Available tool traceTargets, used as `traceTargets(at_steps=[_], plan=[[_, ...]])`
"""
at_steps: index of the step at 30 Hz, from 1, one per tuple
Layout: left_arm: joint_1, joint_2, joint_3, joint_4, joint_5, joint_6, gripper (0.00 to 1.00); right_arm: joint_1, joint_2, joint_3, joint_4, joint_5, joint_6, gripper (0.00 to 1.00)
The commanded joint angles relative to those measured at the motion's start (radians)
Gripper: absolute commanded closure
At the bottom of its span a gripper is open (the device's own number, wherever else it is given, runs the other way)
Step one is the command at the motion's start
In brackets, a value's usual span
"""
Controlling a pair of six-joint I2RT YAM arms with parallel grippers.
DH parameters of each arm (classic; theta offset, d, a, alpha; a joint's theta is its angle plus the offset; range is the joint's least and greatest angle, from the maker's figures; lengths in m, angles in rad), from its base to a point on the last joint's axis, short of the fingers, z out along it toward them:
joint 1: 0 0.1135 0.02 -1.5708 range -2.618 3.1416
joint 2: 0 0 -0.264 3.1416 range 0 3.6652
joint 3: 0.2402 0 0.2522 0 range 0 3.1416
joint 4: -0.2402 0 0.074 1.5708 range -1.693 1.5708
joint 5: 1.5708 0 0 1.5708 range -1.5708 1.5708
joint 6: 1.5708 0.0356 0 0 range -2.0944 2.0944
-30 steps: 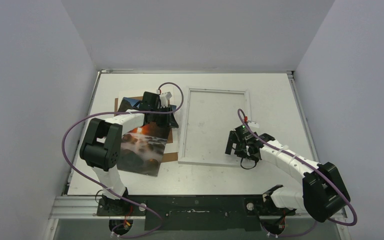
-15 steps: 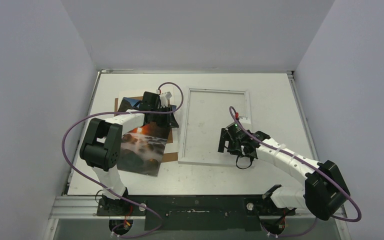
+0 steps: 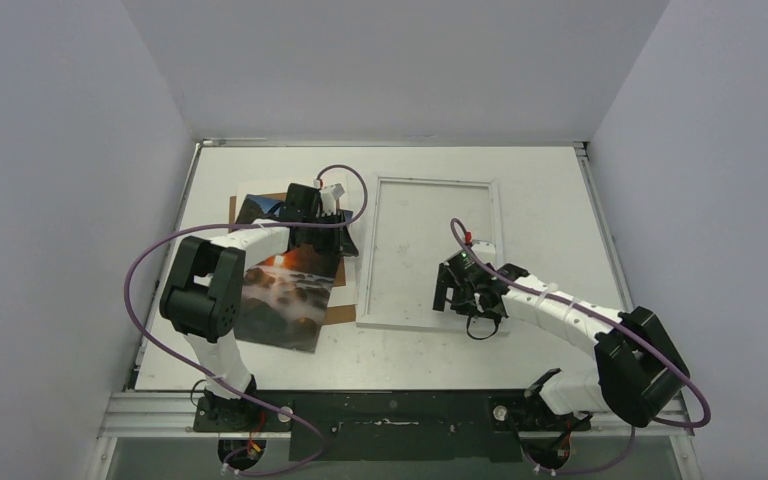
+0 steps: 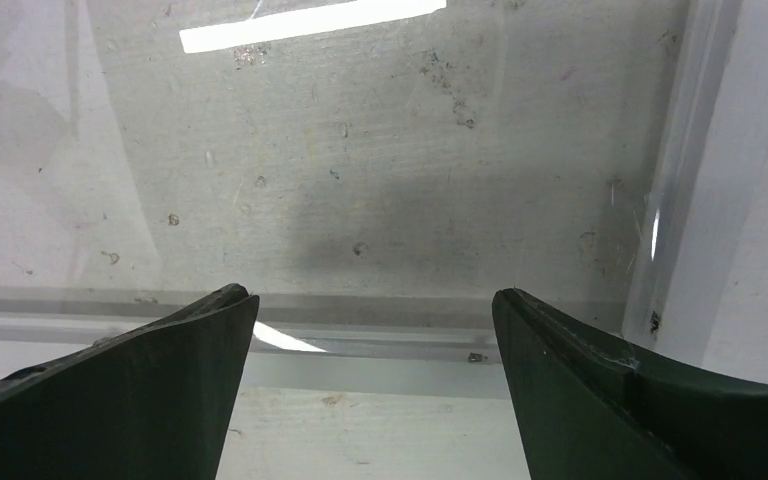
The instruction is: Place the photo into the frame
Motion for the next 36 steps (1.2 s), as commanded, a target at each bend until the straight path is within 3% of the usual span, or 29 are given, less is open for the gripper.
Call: traceTargets(at_steps=[1, 11, 21, 25, 30, 36], plan=[[-0.003, -0.024, 0.017, 0.038, 0.006, -0.001, 0.79, 0.002, 0.022, -0.021, 0.045, -0.003, 0.008, 0.09], [-0.006, -0.021, 0.022, 0.037, 0.004, -0.002, 0.79, 0.003, 0.013, -0.004, 0.028, 0.006, -0.001, 0.09], [0.045, -0.041, 0.101, -0.061, 0.036, 0.011, 0.76, 0.052, -0.026, 0.195, -0.009, 0.004, -0.004, 0.03], [0.148, -0.077, 0.204, -0.204, 0.071, 0.073, 0.67, 0.111, 0.028, 0.264, 0.063, -0.009, 0.016, 0.01], [0.35, -0.105, 0.348, -0.457, 0.06, 0.278, 0.52, 0.186, 0.212, 0.423, 0.184, -0.043, 0.019, 0.0], [0.599, -0.057, 0.381, -0.617, 0.01, 0.491, 0.51, 0.265, 0.522, 0.708, 0.231, -0.079, -0.01, 0.05]])
